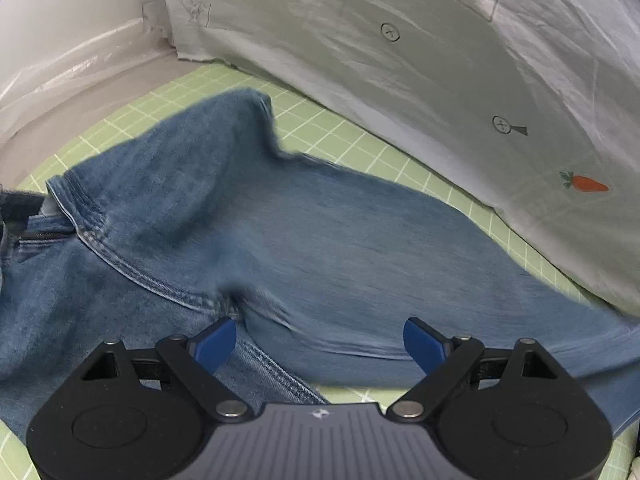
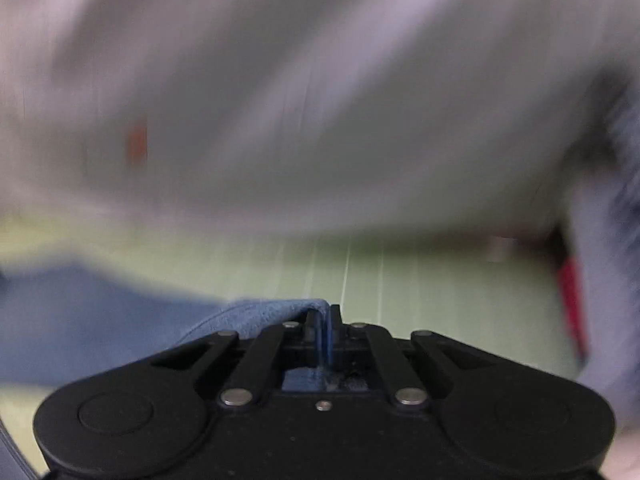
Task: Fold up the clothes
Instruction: 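Grasp a leg hem with the right tool and pull it straight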
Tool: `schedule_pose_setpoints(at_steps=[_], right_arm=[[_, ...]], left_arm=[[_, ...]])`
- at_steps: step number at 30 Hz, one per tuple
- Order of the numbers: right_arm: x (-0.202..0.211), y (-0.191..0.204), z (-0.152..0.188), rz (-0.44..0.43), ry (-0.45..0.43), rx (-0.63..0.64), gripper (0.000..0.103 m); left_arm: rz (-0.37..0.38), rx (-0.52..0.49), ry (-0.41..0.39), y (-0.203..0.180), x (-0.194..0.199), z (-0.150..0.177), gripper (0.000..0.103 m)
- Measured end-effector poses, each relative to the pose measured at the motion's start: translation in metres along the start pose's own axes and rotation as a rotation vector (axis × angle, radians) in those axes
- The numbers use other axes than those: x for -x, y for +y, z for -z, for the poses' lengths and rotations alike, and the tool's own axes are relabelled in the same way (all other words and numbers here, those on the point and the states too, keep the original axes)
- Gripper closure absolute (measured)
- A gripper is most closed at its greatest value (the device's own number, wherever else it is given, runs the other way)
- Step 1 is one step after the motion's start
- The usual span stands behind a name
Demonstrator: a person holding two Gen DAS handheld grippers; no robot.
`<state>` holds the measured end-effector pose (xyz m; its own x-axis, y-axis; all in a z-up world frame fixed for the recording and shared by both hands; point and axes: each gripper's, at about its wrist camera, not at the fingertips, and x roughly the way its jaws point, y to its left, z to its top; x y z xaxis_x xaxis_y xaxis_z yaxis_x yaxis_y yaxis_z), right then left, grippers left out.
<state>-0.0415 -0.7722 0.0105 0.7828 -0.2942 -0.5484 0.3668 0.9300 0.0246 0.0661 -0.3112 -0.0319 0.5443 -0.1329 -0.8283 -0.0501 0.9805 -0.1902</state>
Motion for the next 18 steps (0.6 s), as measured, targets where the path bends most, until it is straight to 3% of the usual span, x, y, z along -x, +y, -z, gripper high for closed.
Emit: schedule_pose_setpoints(at_steps=[3,5,8,10,11,12,14,18], right_arm=[[0.045,0.007,-0.008,0.056,-0.124,0.027,0.1],[0.049,0.011,0.019,0.129,-0.087,0.052,0.1],[0.026,0.006,0.095,0.169,0.218,0.0,0.094],[0.024,0.0,0.134,0.169,0.359,-0.096,0.092],[0.028,-0.003,0.144,0.167,0.377,-0.157,0.085],[0.035,-0.007,0.149,0.162,0.364,-0.22,0.068],[0.042,-0.015,0.147,0.163,0.305,-0.314,0.047],[0.033,-0.035,0.13,0.194,0.227,-0.384,0.035]], left_arm=[[0.0,-0.019,-0.013,-0.003,0.007,0.003,0.012],[0.012,-0.022,-0.009,-0.005,0.009,0.005,0.012],[0.022,-0.037,0.001,-0.011,0.01,0.007,0.012],[0.02,-0.064,0.001,-0.016,0.011,0.008,0.012],[0.018,-0.076,0.001,-0.018,0.011,0.009,0.012],[0.015,-0.085,0.004,-0.021,0.011,0.009,0.011],[0.012,-0.09,0.012,-0.026,0.007,0.008,0.008],[0.024,-0.114,0.022,-0.039,0.002,0.01,0.008]])
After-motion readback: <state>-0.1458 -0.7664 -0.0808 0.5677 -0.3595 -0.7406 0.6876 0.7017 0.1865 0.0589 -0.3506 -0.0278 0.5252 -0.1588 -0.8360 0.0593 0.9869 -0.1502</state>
